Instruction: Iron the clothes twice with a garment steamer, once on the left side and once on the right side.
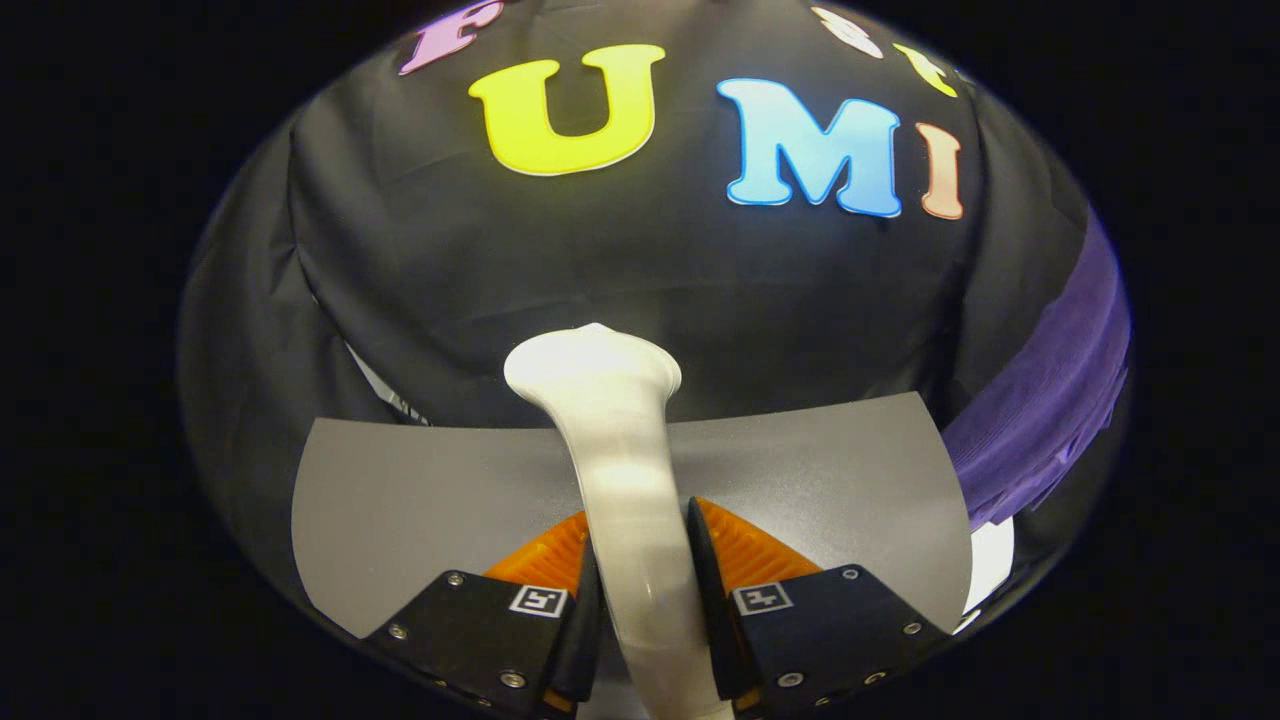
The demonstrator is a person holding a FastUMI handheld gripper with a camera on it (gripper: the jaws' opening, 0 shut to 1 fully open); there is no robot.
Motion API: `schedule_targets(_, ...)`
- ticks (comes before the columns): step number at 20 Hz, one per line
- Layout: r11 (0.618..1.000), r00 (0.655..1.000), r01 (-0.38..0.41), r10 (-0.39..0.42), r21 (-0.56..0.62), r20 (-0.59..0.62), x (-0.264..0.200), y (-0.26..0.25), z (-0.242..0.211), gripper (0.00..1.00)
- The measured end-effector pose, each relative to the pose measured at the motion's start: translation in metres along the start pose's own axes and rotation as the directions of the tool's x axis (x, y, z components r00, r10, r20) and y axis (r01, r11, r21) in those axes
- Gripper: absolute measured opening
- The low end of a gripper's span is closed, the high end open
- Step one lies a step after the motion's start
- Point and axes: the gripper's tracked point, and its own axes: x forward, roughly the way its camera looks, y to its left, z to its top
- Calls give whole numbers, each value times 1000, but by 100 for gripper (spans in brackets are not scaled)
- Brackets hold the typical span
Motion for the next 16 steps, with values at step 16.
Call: schedule_targets(16, 992, 951, -61, 90, -107, 297, -119, -58, -8, 38)
